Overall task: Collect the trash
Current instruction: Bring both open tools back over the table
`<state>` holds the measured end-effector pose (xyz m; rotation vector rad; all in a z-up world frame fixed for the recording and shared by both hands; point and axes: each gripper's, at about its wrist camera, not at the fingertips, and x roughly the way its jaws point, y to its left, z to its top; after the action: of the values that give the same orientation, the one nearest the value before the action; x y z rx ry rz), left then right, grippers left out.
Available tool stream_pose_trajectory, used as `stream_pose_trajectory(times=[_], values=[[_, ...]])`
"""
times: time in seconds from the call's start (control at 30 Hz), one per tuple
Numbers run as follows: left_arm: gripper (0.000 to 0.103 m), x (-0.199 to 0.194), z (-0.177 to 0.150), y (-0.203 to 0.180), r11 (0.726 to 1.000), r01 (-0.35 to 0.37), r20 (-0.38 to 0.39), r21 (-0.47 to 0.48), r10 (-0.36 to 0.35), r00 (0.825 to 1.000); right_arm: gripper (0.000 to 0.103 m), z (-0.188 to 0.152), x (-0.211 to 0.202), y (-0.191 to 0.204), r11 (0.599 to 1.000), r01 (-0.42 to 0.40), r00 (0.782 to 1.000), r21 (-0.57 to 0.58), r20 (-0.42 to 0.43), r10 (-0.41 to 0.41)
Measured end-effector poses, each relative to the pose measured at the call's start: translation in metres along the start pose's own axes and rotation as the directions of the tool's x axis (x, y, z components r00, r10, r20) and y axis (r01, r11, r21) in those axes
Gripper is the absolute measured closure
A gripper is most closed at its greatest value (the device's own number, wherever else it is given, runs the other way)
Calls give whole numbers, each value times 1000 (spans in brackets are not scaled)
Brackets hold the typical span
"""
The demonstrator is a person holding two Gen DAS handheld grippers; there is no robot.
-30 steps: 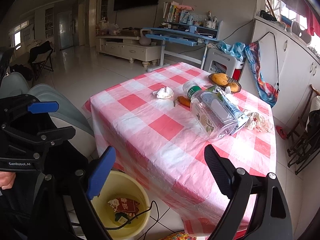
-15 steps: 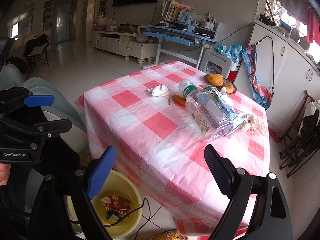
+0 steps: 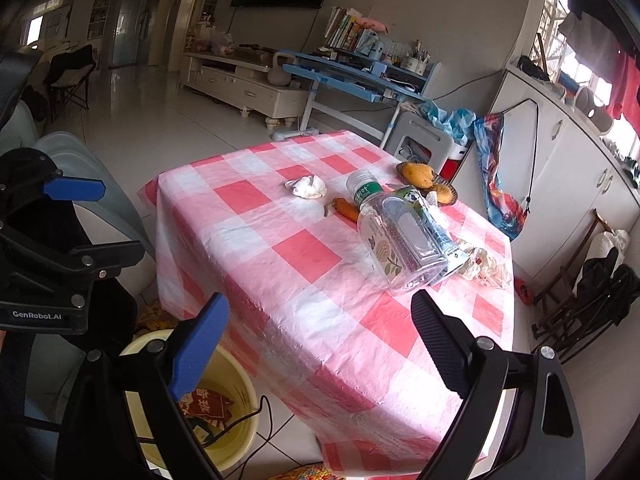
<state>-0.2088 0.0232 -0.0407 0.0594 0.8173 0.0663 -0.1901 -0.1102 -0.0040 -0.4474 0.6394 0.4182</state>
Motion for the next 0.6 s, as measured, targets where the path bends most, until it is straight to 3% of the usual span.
stream_pose_trajectory(times=[0.6], values=[[26,2,-1,-2,1000,-2,-5,7,2,1000,12,0,2,2,1000,20,1000,-16,-4,-20]])
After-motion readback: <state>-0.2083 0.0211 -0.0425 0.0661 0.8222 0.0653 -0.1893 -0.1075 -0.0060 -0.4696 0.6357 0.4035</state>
